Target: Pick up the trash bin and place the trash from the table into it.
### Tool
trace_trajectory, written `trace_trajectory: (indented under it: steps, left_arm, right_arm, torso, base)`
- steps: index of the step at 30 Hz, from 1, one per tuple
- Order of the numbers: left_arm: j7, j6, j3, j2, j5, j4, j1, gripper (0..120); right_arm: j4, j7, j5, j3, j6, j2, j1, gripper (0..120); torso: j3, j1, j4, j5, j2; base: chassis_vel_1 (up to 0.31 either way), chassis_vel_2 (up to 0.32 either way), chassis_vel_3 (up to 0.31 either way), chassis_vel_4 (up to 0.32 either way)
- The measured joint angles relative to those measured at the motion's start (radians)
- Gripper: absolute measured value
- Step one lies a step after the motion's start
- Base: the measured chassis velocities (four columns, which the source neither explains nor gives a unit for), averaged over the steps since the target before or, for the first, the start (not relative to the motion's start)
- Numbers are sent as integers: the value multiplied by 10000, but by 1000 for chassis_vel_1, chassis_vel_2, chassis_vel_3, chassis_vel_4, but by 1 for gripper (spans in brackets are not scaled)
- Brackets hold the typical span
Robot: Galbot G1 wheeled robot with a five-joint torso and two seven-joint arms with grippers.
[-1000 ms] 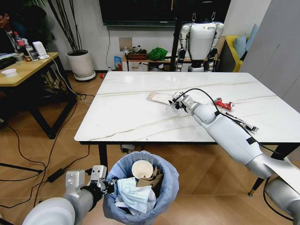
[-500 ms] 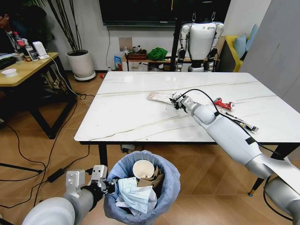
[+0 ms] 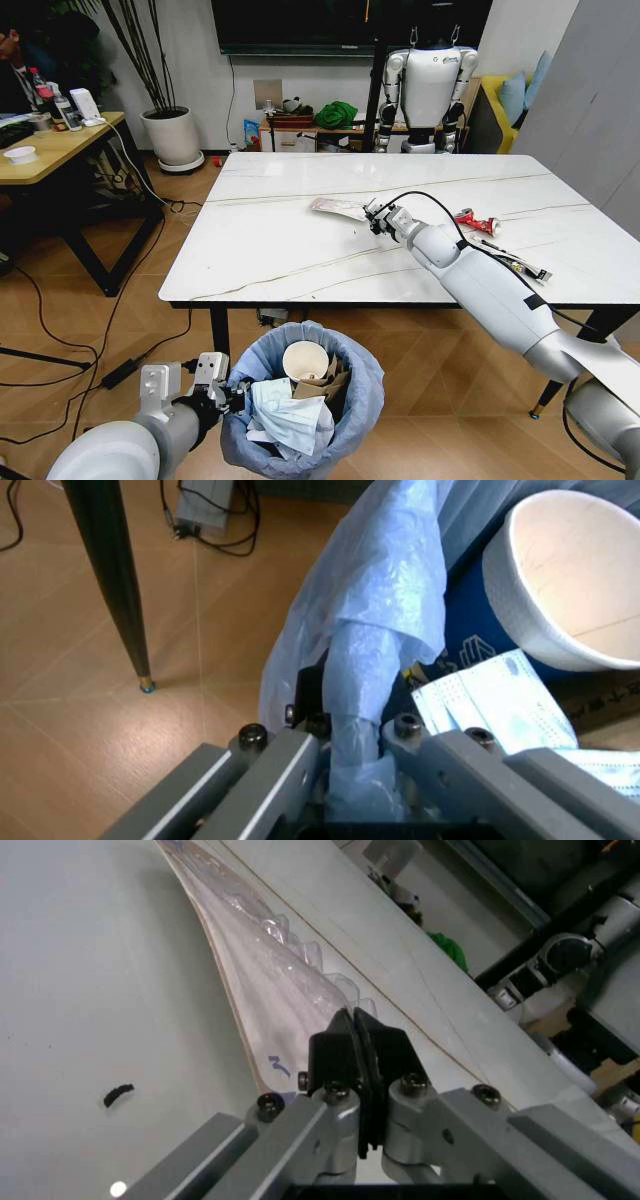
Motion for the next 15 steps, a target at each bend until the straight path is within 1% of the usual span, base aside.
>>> trace_trajectory:
  steps: [5,7,8,12,15]
  left_arm:
    - [0,0,8,-21,2,0,-1,0]
    - [0,0,45,-23,7,0,2,0]
    - [0,0,45,-23,7,0,2,0]
    - [1,0,107,-28,22,0,-21,0]
    - [5,0,130,-55,47,-1,-21,0]
  right_arm:
    - [299,142,380,159,-167,-107,-120,0]
    - [992,432,1281,402,-537,-391,-342,0]
    - [992,432,1281,402,-537,-391,-342,0]
    - [1877,836,2163,716,-848,-802,-563,0]
    - [2155,976,2411,893,-943,-919,-657,0]
  torso:
    - [0,0,1,-1,0]
    - [0,0,0,0,0]
    - [0,0,0,0,0]
    - [-1,0,1,0,0]
    - [0,0,0,0,0]
  base:
    - [0,0,0,0]
    - [0,0,0,0]
    - [0,0,0,0]
    - [0,0,0,0]
    - [0,0,0,0]
